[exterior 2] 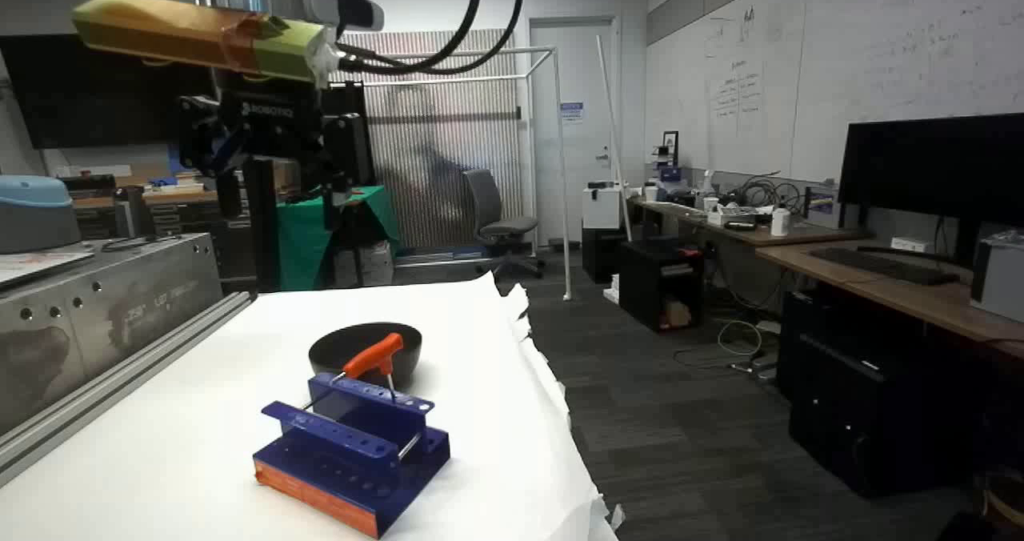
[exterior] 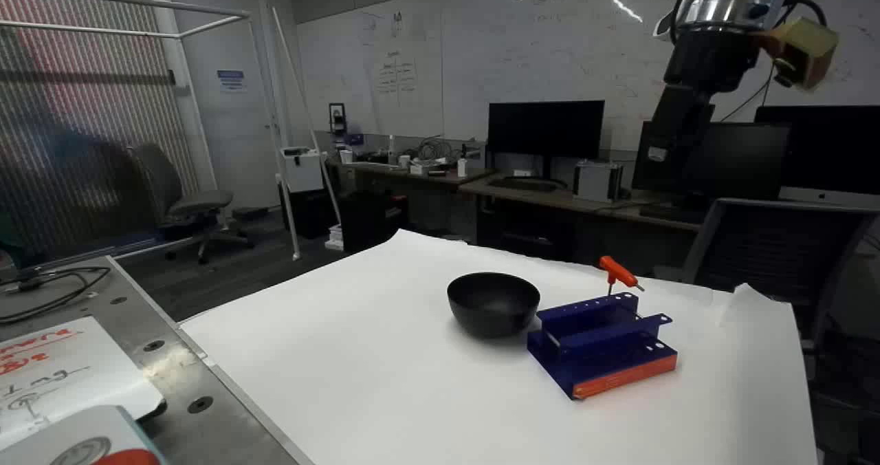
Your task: Put the metal object with the orange handle in the black bowl
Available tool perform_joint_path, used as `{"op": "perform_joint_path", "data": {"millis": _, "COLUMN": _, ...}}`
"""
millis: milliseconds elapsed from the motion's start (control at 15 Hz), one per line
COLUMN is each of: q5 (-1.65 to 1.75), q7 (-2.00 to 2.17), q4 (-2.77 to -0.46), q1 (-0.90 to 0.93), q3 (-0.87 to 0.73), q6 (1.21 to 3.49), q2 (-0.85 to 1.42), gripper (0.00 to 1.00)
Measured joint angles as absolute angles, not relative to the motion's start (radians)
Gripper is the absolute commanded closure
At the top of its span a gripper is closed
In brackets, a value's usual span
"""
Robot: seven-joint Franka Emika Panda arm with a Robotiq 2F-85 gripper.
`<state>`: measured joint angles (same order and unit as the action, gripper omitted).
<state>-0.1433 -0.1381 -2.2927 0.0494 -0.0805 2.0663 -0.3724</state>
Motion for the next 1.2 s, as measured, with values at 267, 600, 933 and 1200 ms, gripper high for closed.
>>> {"op": "perform_joint_path", "data": {"millis": 267, "q5": -0.143, "q7": -0.138, "q4": -2.28, "q1": 0.049, "q3": -0.08, "q6": 2.066, "q2": -0.377, "gripper": 0.0}}
{"op": "perform_joint_path", "data": {"millis": 600, "q5": -0.086, "q7": -0.021, "q4": -2.275, "q1": 0.004, "q3": -0.066, "q6": 2.105, "q2": -0.301, "gripper": 0.0}}
{"op": "perform_joint_path", "data": {"millis": 933, "q5": -0.06, "q7": 0.041, "q4": -2.235, "q1": -0.047, "q3": -0.072, "q6": 2.105, "q2": -0.141, "gripper": 0.0}}
{"op": "perform_joint_path", "data": {"millis": 1200, "q5": -0.06, "q7": 0.049, "q4": -2.197, "q1": -0.066, "q3": -0.077, "q6": 2.104, "q2": -0.023, "gripper": 0.0}}
